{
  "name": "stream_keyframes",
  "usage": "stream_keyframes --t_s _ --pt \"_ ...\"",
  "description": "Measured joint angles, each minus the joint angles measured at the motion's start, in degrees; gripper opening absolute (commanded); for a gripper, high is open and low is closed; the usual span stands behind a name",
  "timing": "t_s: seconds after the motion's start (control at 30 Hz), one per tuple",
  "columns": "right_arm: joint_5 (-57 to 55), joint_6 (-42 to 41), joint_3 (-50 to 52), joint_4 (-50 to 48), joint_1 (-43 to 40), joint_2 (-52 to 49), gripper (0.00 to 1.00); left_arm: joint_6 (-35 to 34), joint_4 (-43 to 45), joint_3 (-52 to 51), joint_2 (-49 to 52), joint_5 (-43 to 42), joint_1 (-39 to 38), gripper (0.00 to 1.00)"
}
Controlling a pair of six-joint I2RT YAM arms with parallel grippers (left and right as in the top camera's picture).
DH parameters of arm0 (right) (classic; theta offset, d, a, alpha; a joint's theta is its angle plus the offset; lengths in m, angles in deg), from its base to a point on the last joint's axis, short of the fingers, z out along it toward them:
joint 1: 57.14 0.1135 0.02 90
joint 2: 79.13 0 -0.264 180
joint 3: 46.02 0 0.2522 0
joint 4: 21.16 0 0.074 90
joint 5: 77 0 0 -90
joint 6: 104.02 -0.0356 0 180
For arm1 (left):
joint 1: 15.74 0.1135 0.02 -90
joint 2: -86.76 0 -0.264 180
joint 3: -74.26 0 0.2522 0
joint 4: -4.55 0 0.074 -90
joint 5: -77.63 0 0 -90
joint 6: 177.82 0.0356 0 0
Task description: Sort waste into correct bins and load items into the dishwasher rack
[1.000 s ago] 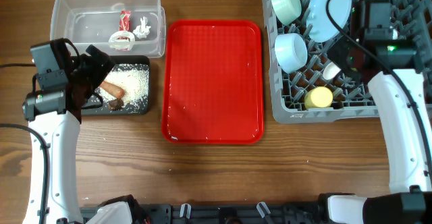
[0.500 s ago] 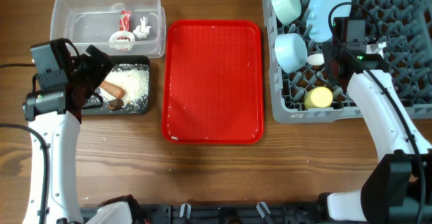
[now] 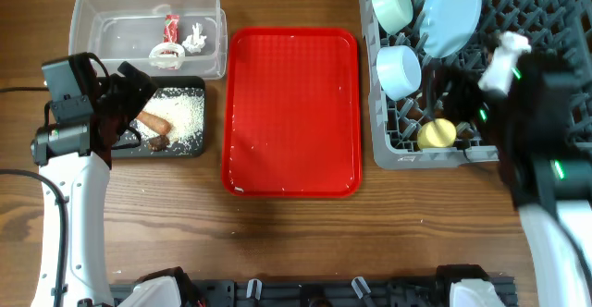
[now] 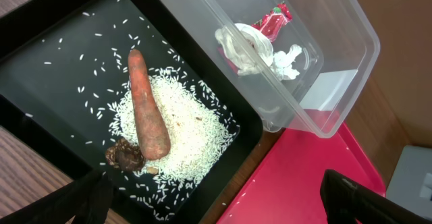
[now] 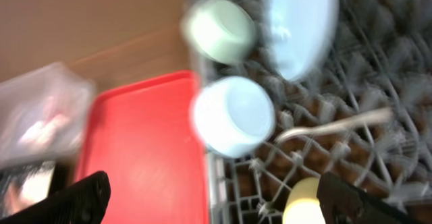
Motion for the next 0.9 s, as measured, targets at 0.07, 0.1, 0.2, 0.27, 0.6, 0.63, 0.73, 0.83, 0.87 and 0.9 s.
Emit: stream_keyframes --t_s 0.07,0.1,0.2,0.27,0.6,0.63,0.73,0.83,0.87,0.9 --pt "3.8 6.51 0.0 2.12 -0.02 8.76 1.0 0.0 -0.04 0.0 0.0 0.0 0.0 1.0" --pt "4.52 7.74 -0.02 2.27 0.0 10.99 1.0 -0.02 -0.07 0.0 0.0 0.0 0.0 1.0" --pt "5.79 10.34 -0.02 3.91 -0.02 16.7 1.0 0.0 -0.04 0.0 0.0 0.0 0.0 1.0" --pt "5.31 11.02 -0.02 6.62 0.0 18.86 1.0 0.0 -0.04 0.0 0.0 0.0 0.0 1.0" --pt "-4.37 11.8 13.9 -14.23 -0.02 25.9 1.0 0.0 -0.07 0.0 0.0 0.0 0.0 1.0" --pt "-4.48 11.8 19.61 -18.75 -0.02 29.18 1.0 0.0 -0.09 0.0 0.0 0.0 0.0 1.0" --pt "-3.61 11.8 35.95 -30.03 -0.02 38.64 1.0 0.0 0.07 0.0 0.0 0.0 0.0 1.0" --pt "-2.89 10.29 49.77 -36.85 -0.02 47.8 1.0 0.0 -0.07 0.0 0.0 0.0 0.0 1.0" --pt "-2.91 9.97 52.74 -39.12 -0.02 50.01 1.0 0.0 -0.04 0.0 0.0 0.0 0.0 1.0" --pt "-2.93 9.51 56.85 -40.87 -0.02 53.66 1.0 0.0 -0.04 0.0 0.0 0.02 0.0 1.0"
